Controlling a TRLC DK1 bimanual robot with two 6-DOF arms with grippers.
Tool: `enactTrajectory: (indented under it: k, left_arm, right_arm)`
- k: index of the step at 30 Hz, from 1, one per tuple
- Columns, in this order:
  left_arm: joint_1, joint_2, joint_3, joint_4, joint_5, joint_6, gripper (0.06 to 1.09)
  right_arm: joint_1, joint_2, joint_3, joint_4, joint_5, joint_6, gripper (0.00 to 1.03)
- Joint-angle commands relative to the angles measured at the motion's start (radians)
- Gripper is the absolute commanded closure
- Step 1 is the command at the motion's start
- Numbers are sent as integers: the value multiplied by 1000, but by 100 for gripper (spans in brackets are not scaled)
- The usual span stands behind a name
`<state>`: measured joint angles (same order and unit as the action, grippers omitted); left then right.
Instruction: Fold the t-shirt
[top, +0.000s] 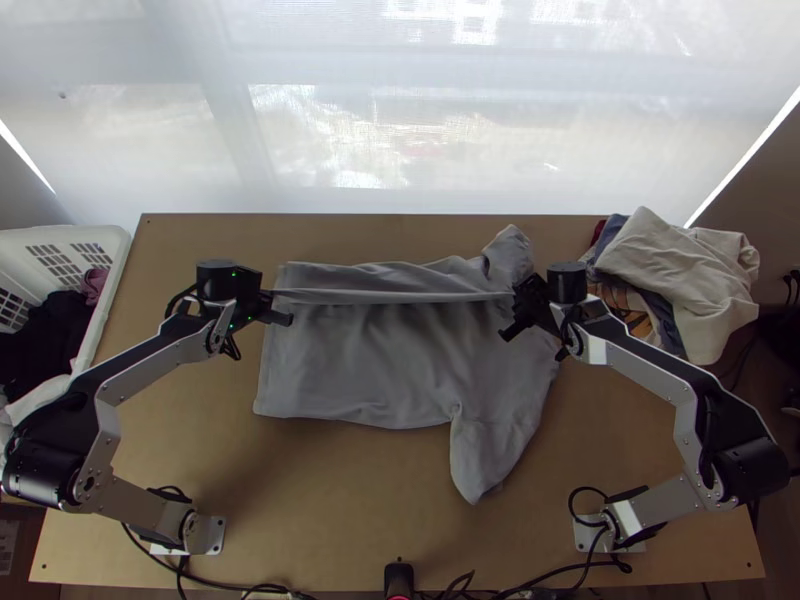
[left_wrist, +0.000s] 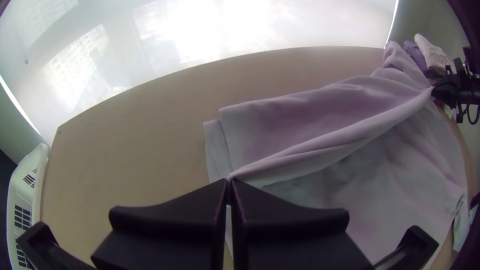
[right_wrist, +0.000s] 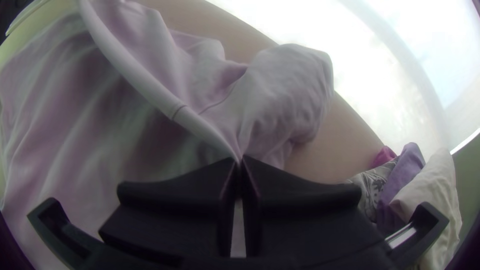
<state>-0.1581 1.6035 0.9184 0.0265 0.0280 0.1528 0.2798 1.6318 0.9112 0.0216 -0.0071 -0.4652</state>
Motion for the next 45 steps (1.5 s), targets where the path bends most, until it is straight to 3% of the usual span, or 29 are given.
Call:
enactTrajectory:
  k: [1, 18, 21, 22, 25, 27, 29, 30, 35, 45]
  left_arm:
    - [-35, 10, -46, 27, -7, -6, 105]
    - [-35, -10, -151, 58, -14, 28, 105]
    - [-47, -5, -159, 53, -13, 24, 105]
    - [-49, -4, -161, 43, -13, 21, 99]
    - [-47, -11, -133, -63, -5, 7, 60]
    - [-46, -40, -104, -174, 3, 2, 40]
    - [-41, -96, -87, -292, 29, 11, 32]
    - [-34, -137, -85, -338, 53, 16, 29]
    - [9, -297, -81, -605, 161, 71, 28]
    - [-1, -379, -116, -872, 171, 114, 28]
  right_arm:
    - [-1, 0, -28, 0, -1, -7, 100]
    - [48, -50, -101, -23, 1, 8, 100]
    - [45, -62, -113, -25, 1, -1, 85]
    - [45, -69, -113, -32, 1, -1, 79]
    - [45, -102, -112, -41, 2, 5, 50]
    - [48, -151, -110, -45, 10, 11, 33]
    - [53, -202, -104, -45, 55, 11, 10]
    - [58, -224, -97, -45, 85, 7, 6]
    - [58, -317, -57, -118, 148, 2, 5]
    - [88, -463, -28, -328, 188, 25, 5]
